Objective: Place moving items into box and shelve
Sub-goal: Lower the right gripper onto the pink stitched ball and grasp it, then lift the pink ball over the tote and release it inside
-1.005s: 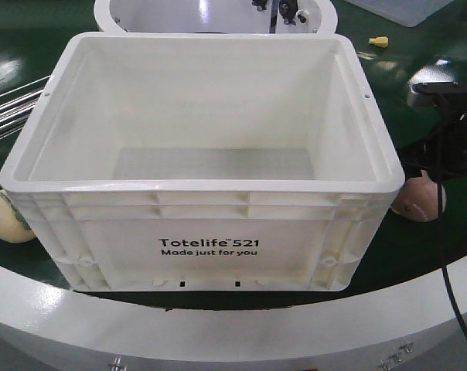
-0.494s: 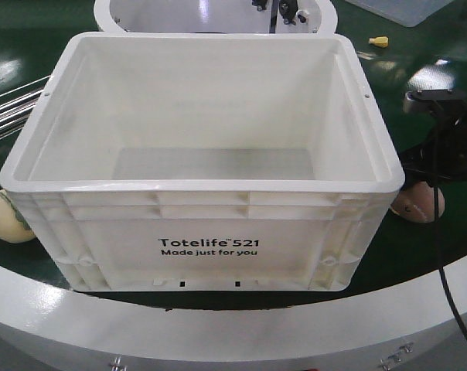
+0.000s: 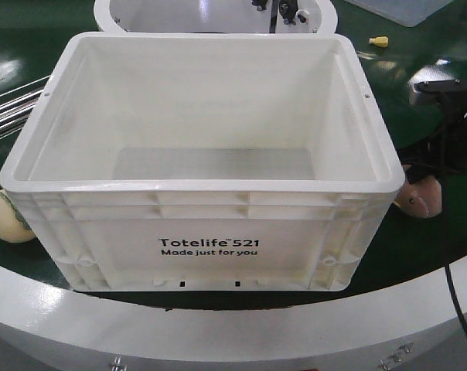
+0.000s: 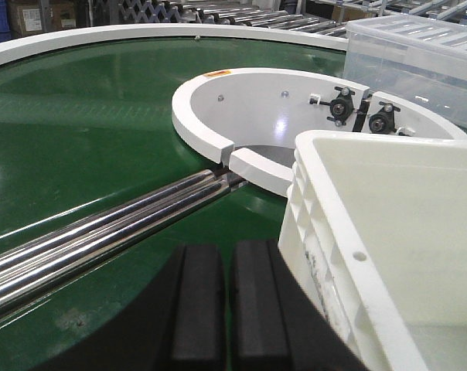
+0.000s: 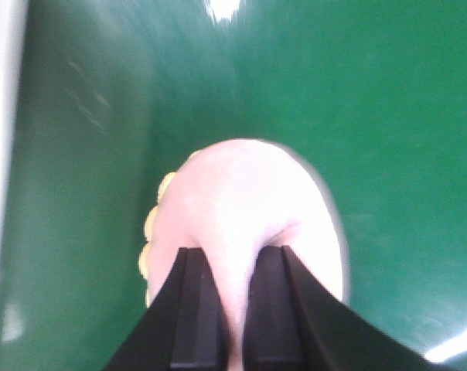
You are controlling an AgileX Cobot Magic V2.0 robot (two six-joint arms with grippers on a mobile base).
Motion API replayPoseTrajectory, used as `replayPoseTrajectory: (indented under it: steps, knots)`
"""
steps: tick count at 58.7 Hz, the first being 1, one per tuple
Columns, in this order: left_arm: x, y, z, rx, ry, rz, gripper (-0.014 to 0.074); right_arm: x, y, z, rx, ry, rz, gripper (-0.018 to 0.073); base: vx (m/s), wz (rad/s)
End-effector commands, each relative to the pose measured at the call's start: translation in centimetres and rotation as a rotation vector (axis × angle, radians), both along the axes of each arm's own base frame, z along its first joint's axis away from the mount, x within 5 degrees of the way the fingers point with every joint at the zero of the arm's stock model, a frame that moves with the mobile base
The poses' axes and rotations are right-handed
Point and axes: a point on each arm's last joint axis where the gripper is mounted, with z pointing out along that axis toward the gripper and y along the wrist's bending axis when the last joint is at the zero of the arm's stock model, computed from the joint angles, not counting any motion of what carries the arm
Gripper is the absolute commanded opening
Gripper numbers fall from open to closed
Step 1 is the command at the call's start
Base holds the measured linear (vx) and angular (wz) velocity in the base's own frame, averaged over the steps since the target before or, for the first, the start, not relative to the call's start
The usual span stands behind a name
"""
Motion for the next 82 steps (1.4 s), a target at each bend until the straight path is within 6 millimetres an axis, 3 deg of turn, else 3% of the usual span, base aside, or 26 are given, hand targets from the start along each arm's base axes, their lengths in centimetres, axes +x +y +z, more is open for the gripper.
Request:
replayPoseTrajectory:
  steps: [1,19,25,31,47,56,63,72,82]
  knots:
    - [0.0,-0.2,1.9,-0.017,-0.109,-0.026,0.0213,-0.4,0.0,5.3,-0.008,-0.173,0.0,-0.0008,0.0,0.0]
    - [0.0,-0.3,1.9,-0.017,-0.11,-0.027,0.0213,-4.2,1.1,18.6,0.069,-0.53,0.007,-0.0008,0.0,0.0]
    - [0.0,-0.3,1.9,-0.017,-0.11,-0.027,0.0213,-5.7,1.8,22.1,0.153,-0.64,0.013,-0.0008,0.0,0.0]
    - [0.0,-0.3,1.9,-0.017,-0.11,-0.027,0.0213,-6.4,3.1,24.1,0.307,-0.703,0.052,-0.0005,0.0,0.0]
    - [0.1,-0.4,2.3,-0.02,-0.143,-0.041,0.0213,-5.7,6.4,23.7,0.682,-0.628,0.34,-0.0001,0.0,0.0]
    - [0.1,-0.4,2.4,-0.021,-0.155,-0.047,0.0213,-4.8,7.8,22.5,0.636,-0.592,0.396,0.0029,0.0,0.0]
    - [0.1,-0.4,2.4,-0.021,-0.155,-0.046,0.0213,-4.3,10.6,21.3,0.549,-0.574,0.49,0.008,0.0,0.0]
    - [0.1,-0.4,2.4,-0.021,-0.155,-0.047,0.0213,-4.1,14.0,19.9,0.458,-0.545,0.595,0.0219,0.0,0.0]
    - [0.0,-0.4,2.4,-0.021,-0.159,-0.047,0.0213,-4.3,16.2,19.2,0.463,-0.52,0.647,0.044,0.0,0.0]
